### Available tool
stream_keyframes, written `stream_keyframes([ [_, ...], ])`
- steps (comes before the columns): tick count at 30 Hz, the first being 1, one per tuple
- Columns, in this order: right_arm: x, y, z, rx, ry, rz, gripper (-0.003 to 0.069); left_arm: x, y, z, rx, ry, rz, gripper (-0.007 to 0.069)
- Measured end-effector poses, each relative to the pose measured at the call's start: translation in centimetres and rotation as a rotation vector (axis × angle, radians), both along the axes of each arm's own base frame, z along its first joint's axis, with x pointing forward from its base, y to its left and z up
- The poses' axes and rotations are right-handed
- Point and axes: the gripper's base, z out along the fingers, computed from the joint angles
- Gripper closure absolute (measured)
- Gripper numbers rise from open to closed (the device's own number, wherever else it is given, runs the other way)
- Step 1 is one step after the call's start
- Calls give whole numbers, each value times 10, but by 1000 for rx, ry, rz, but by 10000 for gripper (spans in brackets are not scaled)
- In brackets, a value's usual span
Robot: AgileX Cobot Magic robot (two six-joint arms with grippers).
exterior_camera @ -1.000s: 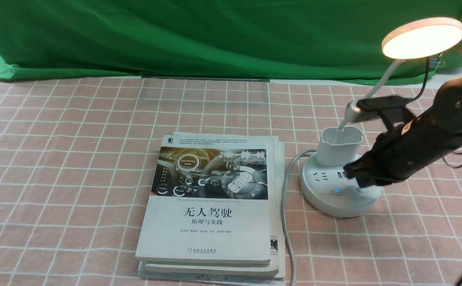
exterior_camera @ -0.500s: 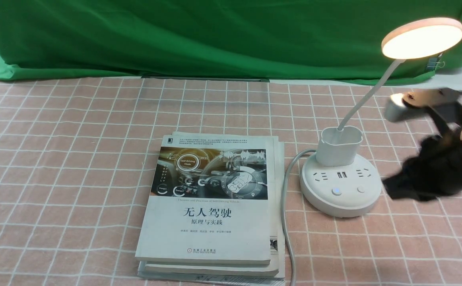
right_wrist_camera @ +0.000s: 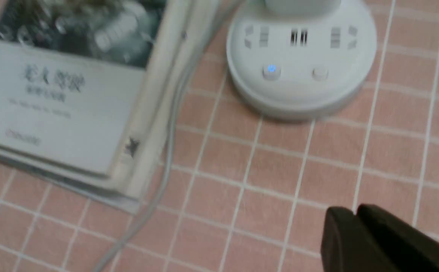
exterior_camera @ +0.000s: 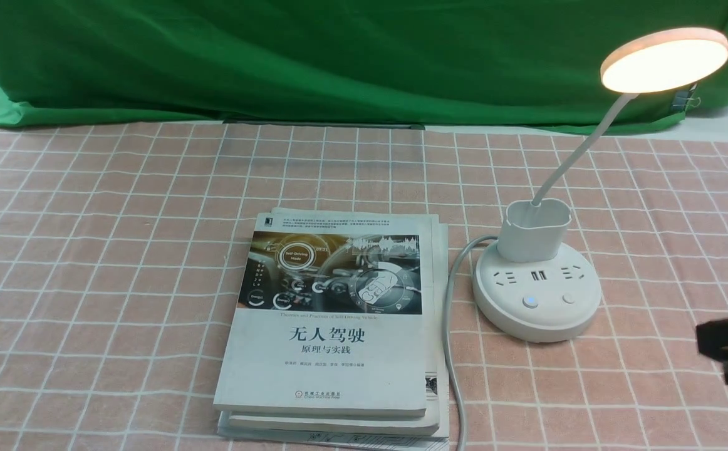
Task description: Turn on the table lamp on the pink coffee tablecloth with your hand.
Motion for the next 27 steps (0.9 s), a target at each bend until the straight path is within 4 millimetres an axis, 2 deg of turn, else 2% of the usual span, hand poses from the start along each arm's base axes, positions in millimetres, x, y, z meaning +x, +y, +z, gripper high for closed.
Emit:
stream_keyframes([
  [5,-8,-3,11,21,-87,-9,560,0,0,0,0,0,0,606],
  [10,-18,-12,15,-17,-306,-28,575,0,0,0,0,0,0,606],
  [12,-34,-24,4,-60,-457,-67,625,0,0,0,0,0,0,606],
  [14,-49,-33,-15,-89,-552,-115,631,0,0,0,0,0,0,606],
  [15,-49,-34,-18,-96,-550,-118,631,0,0,0,0,0,0,606],
  [16,-61,-39,-39,-107,-618,-161,631,0,0,0,0,0,0,606],
  [17,-67,-41,-51,-111,-648,-177,631,0,0,0,0,0,0,606],
  [18,-71,-42,-54,-112,-682,-184,631,0,0,0,0,0,0,606],
  [19,-75,-43,-72,-120,-684,-193,631,0,0,0,0,0,0,606],
  [21,-82,-45,-92,-124,-702,-207,631,0,0,0,0,0,0,606],
  [27,-90,-45,-106,-124,-705,-206,631,0,0,0,1,0,0,606],
])
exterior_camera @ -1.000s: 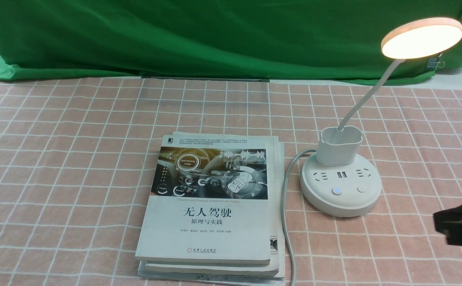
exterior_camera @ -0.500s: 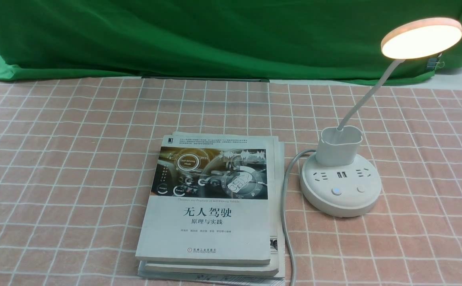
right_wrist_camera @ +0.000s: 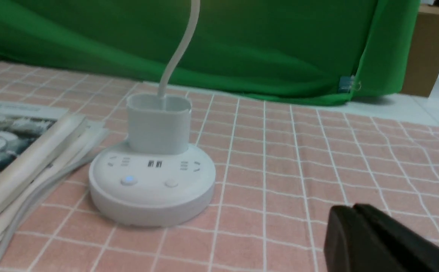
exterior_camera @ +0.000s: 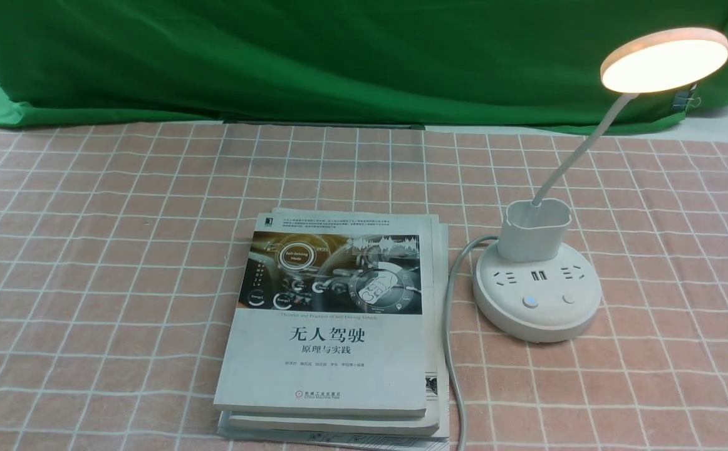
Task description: Turn on the table lamp on the pink coffee tablecloth with your hand.
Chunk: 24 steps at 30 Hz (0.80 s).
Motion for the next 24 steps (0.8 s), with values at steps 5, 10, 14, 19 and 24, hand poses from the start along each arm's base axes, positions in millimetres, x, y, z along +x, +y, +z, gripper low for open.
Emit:
stream_keyframes([
  [5,-2,1,-3,1,29,9,631,0,0,0,0,2,0,606],
  [10,-2,1,-4,1,36,9,631,0,0,0,0,0,0,606],
  [14,-3,1,-4,1,38,8,624,0,0,0,0,0,0,606],
  [19,-2,1,-4,2,38,8,608,0,0,0,0,0,0,606],
  [24,-2,1,-4,4,38,8,592,0,0,0,0,0,0,606],
])
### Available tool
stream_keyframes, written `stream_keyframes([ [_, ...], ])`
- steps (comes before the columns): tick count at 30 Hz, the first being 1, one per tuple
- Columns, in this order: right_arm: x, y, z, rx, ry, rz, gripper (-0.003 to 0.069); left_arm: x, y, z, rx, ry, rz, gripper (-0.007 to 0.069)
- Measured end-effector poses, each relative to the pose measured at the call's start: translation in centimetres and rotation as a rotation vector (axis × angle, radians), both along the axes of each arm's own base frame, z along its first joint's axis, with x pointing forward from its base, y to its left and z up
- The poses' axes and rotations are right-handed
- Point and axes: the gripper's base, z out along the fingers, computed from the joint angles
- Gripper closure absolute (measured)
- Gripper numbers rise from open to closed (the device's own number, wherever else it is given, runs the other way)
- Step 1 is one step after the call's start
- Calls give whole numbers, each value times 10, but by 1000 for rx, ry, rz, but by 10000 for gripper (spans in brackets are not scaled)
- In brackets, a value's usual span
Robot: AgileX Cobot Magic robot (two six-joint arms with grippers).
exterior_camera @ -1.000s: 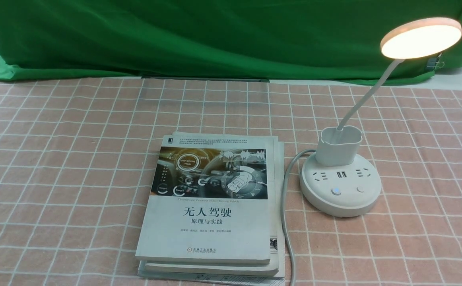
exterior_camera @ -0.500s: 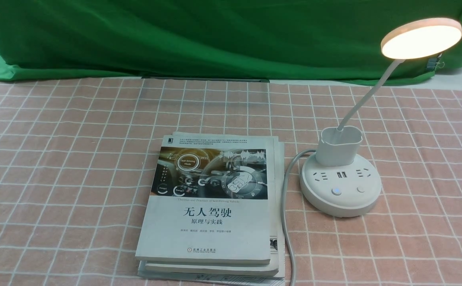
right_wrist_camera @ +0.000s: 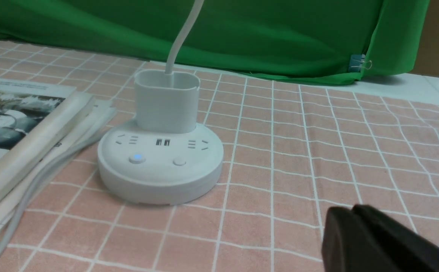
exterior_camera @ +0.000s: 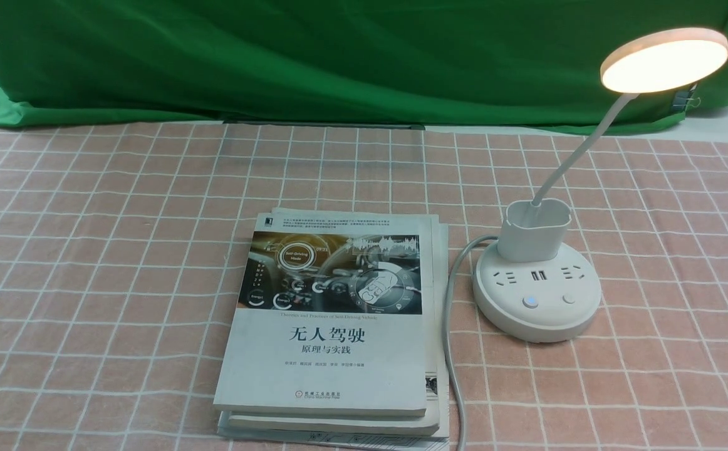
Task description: Turn on the table lamp on the pink coffee tablecloth with your hand.
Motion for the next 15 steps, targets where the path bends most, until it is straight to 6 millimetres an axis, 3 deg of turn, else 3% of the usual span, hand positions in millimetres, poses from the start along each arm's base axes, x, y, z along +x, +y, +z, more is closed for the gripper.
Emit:
stream_keyframes([
  [15,0,0,0,15,2,-2,555,0,0,0,-2,0,0,606],
])
